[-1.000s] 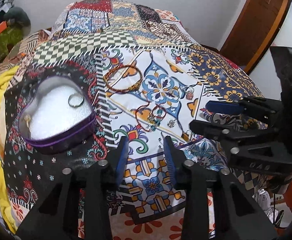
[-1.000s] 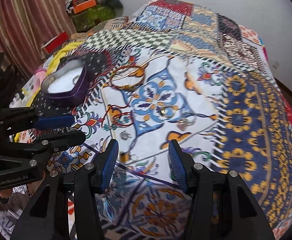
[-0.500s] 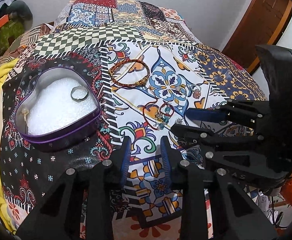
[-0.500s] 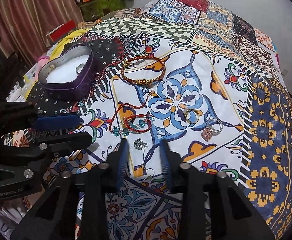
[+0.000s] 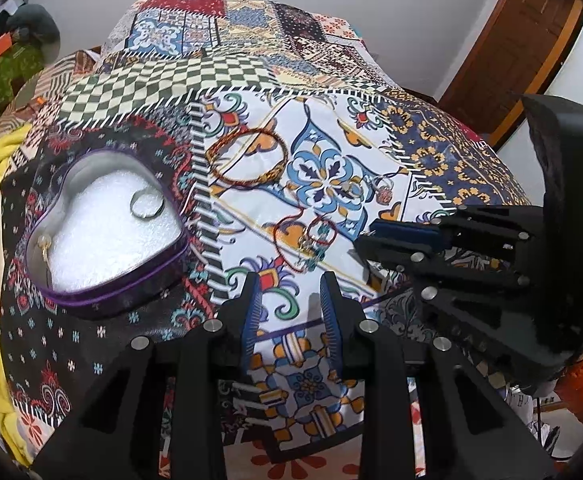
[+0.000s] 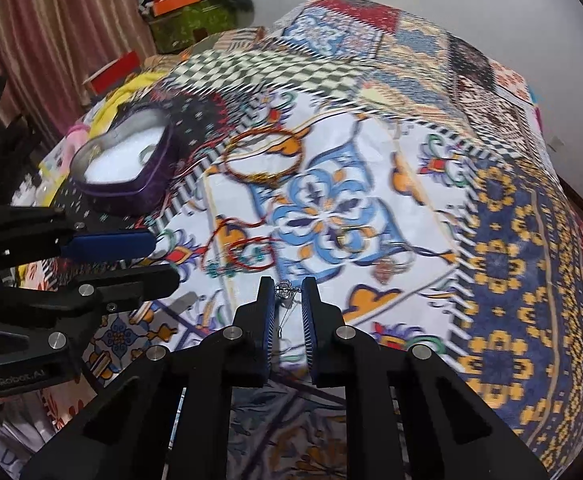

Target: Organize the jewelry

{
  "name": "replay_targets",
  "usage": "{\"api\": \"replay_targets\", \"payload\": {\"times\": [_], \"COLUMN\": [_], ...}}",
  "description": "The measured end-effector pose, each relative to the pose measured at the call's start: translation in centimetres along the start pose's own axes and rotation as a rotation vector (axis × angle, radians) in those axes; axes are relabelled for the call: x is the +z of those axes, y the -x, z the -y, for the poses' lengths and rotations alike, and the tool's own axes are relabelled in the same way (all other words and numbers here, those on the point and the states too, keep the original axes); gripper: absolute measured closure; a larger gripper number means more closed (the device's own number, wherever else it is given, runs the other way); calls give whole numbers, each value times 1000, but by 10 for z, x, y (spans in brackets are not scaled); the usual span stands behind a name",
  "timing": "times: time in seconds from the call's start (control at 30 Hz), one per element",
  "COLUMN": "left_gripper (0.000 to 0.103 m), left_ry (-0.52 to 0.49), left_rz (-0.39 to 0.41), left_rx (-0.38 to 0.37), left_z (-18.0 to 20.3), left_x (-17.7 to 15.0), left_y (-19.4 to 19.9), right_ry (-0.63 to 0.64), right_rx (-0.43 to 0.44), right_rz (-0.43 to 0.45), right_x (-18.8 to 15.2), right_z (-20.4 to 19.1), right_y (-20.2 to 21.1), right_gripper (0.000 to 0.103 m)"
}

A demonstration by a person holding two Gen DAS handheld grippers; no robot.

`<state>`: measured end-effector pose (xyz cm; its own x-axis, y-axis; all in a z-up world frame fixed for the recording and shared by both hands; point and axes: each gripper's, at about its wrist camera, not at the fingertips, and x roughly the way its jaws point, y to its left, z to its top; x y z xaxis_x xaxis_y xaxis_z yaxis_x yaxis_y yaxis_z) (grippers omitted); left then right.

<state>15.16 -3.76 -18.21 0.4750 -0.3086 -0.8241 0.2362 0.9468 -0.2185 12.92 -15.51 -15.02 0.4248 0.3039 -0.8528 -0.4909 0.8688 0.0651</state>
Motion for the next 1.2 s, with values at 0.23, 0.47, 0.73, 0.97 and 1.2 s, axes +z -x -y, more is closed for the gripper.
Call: {"api": "replay_targets", "payload": {"times": [0.23,0.47,0.73,0.97,1.2], "left_gripper": [76,87,87,88,88], "left_ry": [-19,-74,-93,-105,-73], "left_rz": [10,-34,-43,-33,10], "left_rx": [29,49,65,76,65], "left_z": [4,15,19,21,20], "left_x": [14,15,19,23,24], "left_y": [-12,-29,-40,-45,-23], "right_ry": [-64,-98,-103,-110,-116], "right_rx": [-16,-14,-13,-11,-12], "right_rz": [26,46,81,93,117], "right_x": [-3,-8,-7,-8,-5], "right_z": [26,38,42,46,48], "right_y": [17,25,34,39,49], "right_gripper": [91,91,91,91,91]}}
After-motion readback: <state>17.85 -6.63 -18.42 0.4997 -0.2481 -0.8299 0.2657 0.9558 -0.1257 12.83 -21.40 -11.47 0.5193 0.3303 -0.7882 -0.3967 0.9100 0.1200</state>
